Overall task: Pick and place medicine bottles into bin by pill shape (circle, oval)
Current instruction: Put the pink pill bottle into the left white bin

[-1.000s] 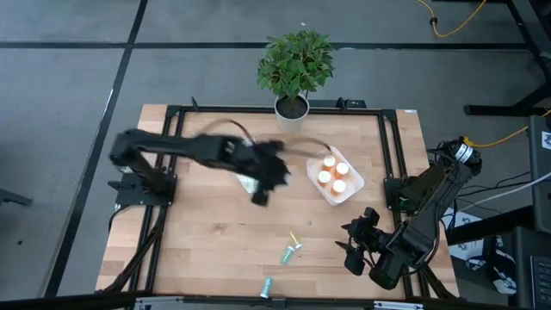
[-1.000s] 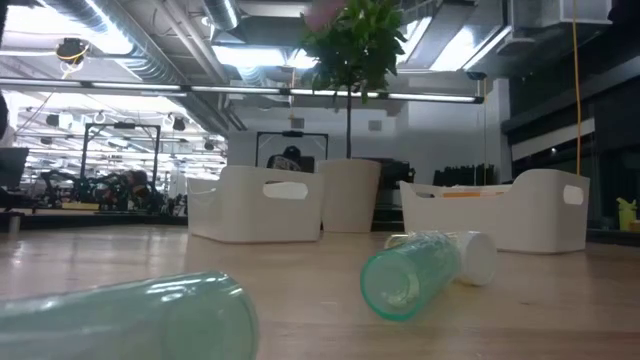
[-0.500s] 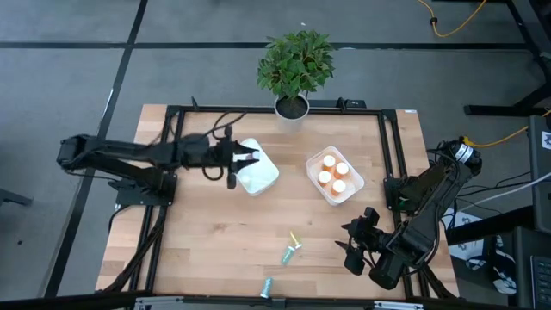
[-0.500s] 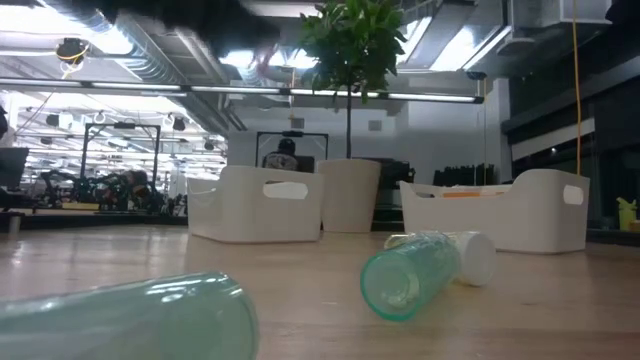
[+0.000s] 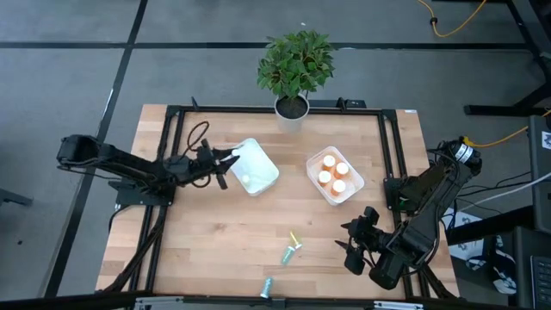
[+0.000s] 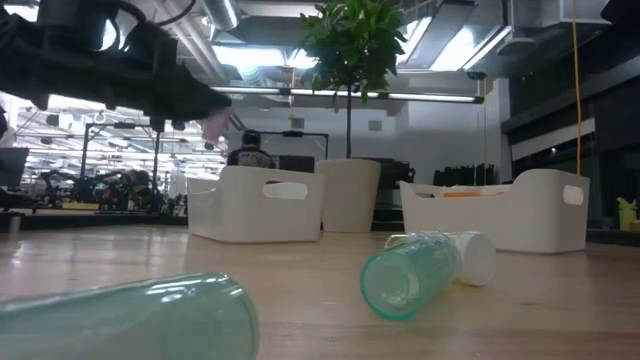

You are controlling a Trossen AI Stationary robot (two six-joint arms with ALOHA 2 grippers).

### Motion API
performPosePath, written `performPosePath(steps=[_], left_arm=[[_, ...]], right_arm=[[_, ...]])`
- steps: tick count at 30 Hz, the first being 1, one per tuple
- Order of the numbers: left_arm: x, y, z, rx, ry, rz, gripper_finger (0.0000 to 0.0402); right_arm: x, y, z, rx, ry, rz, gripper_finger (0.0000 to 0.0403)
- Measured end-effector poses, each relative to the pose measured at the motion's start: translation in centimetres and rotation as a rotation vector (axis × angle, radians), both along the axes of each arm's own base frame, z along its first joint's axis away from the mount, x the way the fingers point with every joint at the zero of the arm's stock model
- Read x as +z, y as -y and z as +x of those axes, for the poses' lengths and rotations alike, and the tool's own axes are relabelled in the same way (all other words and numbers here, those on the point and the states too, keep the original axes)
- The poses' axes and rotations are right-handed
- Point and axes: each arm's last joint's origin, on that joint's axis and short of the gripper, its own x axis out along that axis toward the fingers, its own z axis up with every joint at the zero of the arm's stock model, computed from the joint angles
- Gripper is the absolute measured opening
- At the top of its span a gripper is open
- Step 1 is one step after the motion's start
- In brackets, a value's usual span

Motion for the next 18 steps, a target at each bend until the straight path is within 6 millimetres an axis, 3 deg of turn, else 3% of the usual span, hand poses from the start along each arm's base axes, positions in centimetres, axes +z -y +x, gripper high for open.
performPosePath(steps=[9,18], left_arm=[[-2.2,0.1,-1.6,0.067,0.001,-0.085,0.0099],[-2.2,0.9,-1.4,0.016,0.028,-0.101,0.0099]], right_arm=[[0.0,0.1,0.1,-0.006,0.005,-0.005,0.0245],[0.0,0.1,0.1,-0.006,0.003,-0.008,0.0245]])
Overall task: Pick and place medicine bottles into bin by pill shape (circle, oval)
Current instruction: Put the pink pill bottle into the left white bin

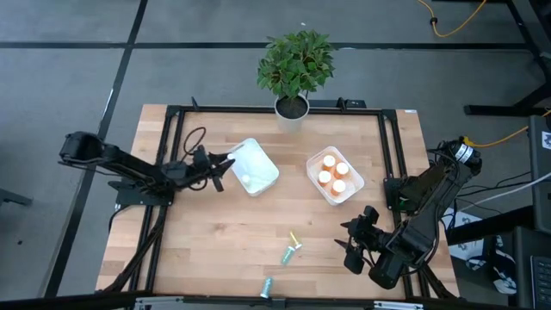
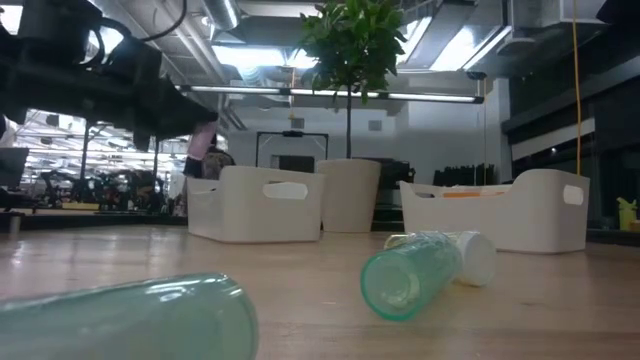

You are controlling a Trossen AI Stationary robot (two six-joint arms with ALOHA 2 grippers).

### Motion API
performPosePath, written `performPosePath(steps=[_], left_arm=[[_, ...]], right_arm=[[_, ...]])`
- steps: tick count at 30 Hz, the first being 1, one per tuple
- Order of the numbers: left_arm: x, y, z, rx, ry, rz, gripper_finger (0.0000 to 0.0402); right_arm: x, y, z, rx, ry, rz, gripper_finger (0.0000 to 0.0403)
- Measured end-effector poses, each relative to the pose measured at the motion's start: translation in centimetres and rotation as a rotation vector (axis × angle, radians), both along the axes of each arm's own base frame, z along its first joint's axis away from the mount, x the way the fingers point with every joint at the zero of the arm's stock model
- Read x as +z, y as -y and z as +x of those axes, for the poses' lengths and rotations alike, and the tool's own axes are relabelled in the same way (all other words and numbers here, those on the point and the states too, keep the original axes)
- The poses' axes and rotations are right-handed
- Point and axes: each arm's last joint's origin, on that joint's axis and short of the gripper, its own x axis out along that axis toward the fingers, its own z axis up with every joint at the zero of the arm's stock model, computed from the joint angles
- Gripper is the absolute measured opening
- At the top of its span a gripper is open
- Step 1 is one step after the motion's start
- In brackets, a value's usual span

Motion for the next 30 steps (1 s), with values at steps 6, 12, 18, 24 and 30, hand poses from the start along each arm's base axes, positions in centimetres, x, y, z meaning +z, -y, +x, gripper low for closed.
performPosePath(steps=[6,12,18,24,30], left_arm=[[0.0,1.2,1.8,-0.021,-0.031,-0.018,0.0099],[-0.1,1.2,3.0,0.128,-0.067,0.046,0.0099],[-1.2,1.3,3.4,0.17,-0.054,0.002,0.0099],[-1.8,1.8,3.5,0.25,-0.036,0.016,0.0099],[-3.1,1.8,3.7,0.261,-0.066,-0.004,0.0099]], right_arm=[[0.0,0.0,0.0,-0.001,0.0,-0.001,0.0245],[0.0,0.0,0.0,-0.002,0.002,0.002,0.0245],[0.0,0.0,0.0,-0.002,0.001,0.001,0.0245],[0.0,0.0,0.0,-0.002,0.001,0.001,0.0245],[0.0,0.0,0.0,-0.001,0.0,0.0,0.0245]])
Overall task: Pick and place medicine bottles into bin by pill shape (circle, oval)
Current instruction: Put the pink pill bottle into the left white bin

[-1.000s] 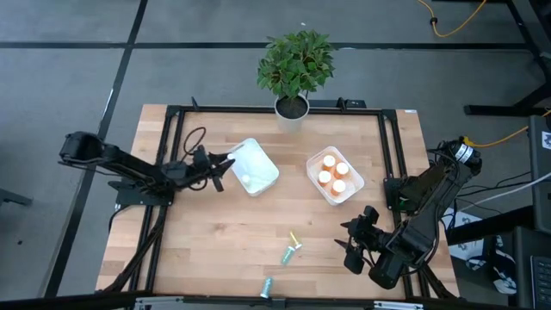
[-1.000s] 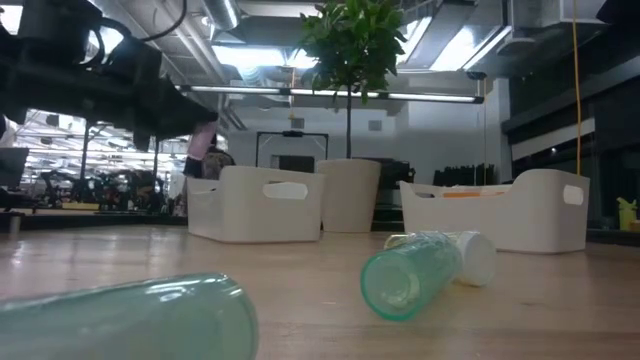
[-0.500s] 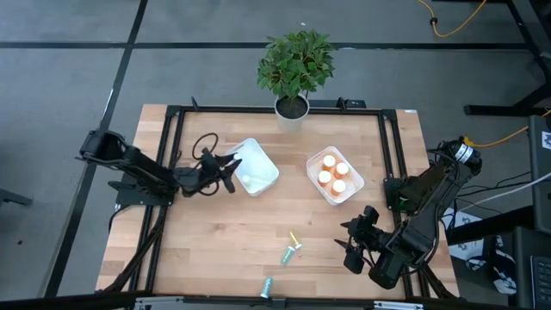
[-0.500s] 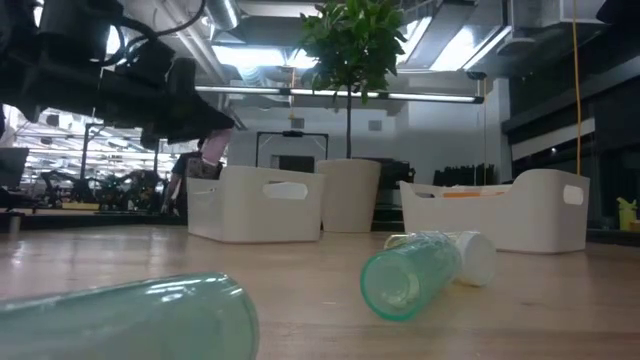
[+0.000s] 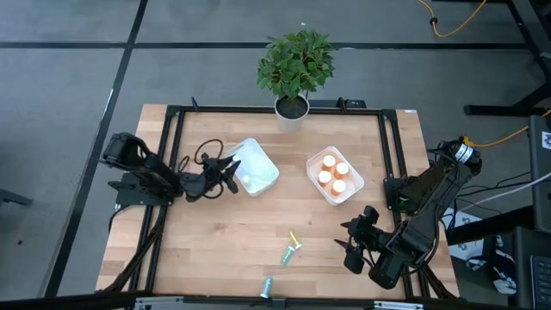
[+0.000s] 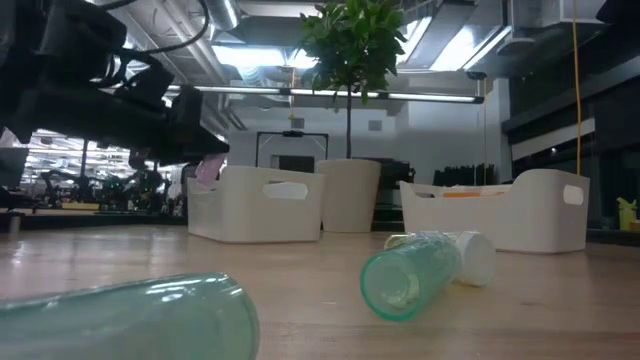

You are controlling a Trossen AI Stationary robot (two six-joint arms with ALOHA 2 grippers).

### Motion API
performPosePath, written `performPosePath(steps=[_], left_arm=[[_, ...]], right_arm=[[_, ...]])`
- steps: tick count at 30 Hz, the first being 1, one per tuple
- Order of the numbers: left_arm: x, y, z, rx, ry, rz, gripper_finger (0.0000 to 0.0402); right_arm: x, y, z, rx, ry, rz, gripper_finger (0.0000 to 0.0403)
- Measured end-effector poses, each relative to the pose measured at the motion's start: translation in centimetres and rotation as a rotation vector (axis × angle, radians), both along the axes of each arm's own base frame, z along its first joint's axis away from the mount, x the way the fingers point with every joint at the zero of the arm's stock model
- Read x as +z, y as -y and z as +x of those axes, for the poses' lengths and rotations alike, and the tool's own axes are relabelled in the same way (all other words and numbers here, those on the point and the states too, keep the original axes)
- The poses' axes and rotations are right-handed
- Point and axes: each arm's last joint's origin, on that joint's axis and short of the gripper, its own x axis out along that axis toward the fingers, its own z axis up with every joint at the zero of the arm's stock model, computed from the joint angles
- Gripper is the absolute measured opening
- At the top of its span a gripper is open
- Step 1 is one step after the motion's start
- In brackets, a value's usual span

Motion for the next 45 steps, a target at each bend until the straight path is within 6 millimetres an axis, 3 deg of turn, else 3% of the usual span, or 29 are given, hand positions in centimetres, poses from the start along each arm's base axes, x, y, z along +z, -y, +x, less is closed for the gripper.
performPosePath(steps=[17,25,45], left_arm=[[-1.1,-1.1,0.4,0.014,-0.008,-0.035,0.01],[-1.1,-1.0,1.2,-0.025,-0.032,-0.02,0.0102],[-1.6,0.2,1.0,-0.077,-0.087,-0.013,0.0103]], right_arm=[[0.0,0.0,0.0,0.001,0.0,-0.001,0.0245],[0.0,0.0,0.0,0.001,-0.001,-0.001,0.0245],[0.0,0.0,0.0,0.001,-0.001,-0.001,0.0245]])
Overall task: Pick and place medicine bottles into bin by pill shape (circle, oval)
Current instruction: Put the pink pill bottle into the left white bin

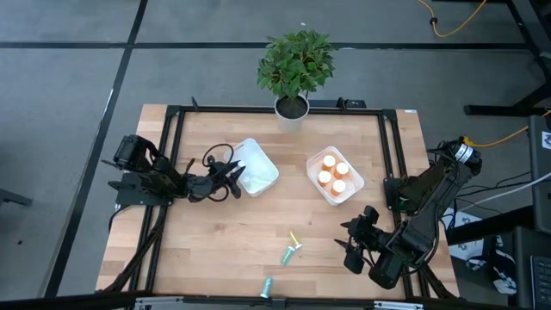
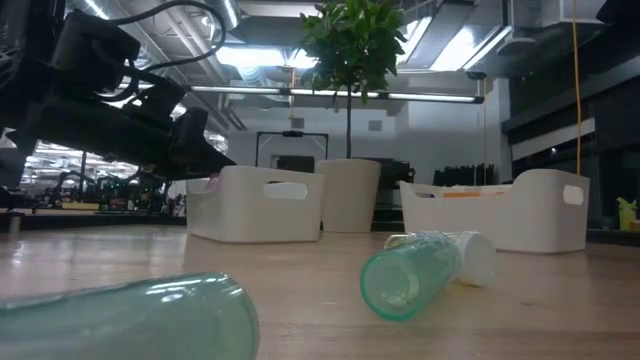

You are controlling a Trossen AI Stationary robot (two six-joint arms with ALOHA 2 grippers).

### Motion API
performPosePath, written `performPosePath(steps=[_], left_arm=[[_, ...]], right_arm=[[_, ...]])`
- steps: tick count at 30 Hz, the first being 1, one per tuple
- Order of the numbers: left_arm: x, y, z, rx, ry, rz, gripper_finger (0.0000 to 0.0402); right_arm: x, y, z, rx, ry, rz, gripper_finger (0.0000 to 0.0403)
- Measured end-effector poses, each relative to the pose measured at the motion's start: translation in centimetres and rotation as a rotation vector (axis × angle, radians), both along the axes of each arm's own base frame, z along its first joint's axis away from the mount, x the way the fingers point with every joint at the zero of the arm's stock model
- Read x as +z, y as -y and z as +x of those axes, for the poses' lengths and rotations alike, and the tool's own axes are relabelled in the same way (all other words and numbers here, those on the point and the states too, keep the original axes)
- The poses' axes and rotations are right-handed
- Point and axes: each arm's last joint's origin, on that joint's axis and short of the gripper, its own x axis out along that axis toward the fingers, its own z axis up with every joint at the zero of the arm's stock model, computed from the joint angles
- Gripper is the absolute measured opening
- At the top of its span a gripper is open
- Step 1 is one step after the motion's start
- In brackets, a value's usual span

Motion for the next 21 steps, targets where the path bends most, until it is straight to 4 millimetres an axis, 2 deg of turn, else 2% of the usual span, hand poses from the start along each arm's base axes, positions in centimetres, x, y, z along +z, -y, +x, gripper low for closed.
performPosePath(steps=[10,21], left_arm=[[0.0,0.0,0.0,-0.004,-0.018,0.02,0.0103],[0.0,0.92,-0.1,-0.055,-0.048,0.056,0.0108]], right_arm=[[0.01,0.0,0.0,0.0,0.0,0.0,0.0245],[0.0,-0.01,-0.01,0.001,0.0,0.0,0.0245]])
